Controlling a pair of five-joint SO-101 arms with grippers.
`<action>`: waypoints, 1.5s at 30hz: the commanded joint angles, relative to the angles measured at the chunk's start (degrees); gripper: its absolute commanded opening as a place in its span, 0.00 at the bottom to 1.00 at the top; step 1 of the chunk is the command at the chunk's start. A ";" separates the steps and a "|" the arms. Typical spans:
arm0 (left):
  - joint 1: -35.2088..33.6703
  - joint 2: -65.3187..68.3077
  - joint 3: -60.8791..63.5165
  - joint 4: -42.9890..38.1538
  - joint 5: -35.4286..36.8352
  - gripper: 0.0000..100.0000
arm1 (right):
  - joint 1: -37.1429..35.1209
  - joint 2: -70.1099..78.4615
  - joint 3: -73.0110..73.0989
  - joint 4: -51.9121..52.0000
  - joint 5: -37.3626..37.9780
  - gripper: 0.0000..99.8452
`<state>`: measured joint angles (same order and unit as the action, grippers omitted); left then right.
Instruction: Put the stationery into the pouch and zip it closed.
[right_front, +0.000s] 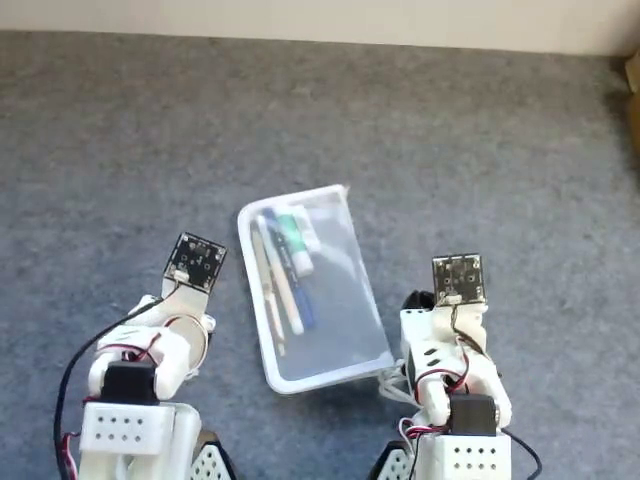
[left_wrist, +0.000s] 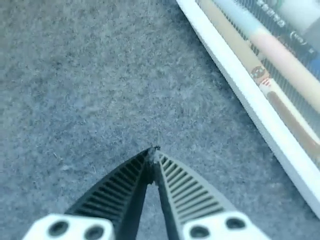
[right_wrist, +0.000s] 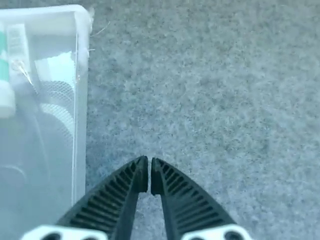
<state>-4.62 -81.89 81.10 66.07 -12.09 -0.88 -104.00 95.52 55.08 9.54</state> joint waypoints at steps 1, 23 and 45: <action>-0.75 -9.89 2.33 -0.70 0.70 0.00 | 0.40 -0.57 7.25 -1.45 -0.35 0.01; -0.75 -21.41 16.13 -2.46 0.35 0.00 | 0.40 -0.40 7.25 13.05 -0.62 0.01; -0.66 -21.14 16.13 6.68 0.44 0.00 | 0.75 -0.57 7.43 16.22 -0.35 0.01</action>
<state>-4.79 -103.25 95.96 72.31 -12.09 -0.88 -104.00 95.52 70.81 9.54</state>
